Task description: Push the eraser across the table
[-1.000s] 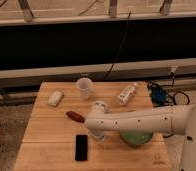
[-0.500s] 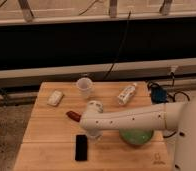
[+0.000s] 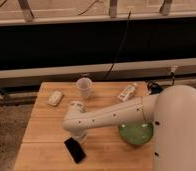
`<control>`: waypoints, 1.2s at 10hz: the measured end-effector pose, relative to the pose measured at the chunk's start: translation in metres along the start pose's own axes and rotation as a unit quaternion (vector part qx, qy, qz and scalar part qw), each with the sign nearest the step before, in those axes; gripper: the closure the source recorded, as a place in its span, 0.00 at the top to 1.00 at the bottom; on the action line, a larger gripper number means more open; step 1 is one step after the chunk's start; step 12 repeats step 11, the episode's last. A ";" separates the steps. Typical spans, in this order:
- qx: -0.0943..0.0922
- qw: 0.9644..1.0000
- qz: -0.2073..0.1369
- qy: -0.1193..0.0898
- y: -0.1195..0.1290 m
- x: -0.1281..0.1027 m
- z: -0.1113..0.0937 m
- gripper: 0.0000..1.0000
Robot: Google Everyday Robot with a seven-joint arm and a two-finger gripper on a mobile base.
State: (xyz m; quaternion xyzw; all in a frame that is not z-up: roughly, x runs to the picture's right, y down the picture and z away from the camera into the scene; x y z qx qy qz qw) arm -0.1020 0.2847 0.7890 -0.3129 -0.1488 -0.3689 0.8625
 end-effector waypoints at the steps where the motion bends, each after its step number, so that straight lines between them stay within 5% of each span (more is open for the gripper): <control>1: 0.001 1.000 -0.012 0.001 -0.002 -0.006 0.000 0.05; 8: 0.010 0.994 -0.112 0.008 -0.047 -0.069 -0.002 0.05; 12: 0.013 0.992 -0.122 0.011 -0.050 -0.078 -0.006 0.05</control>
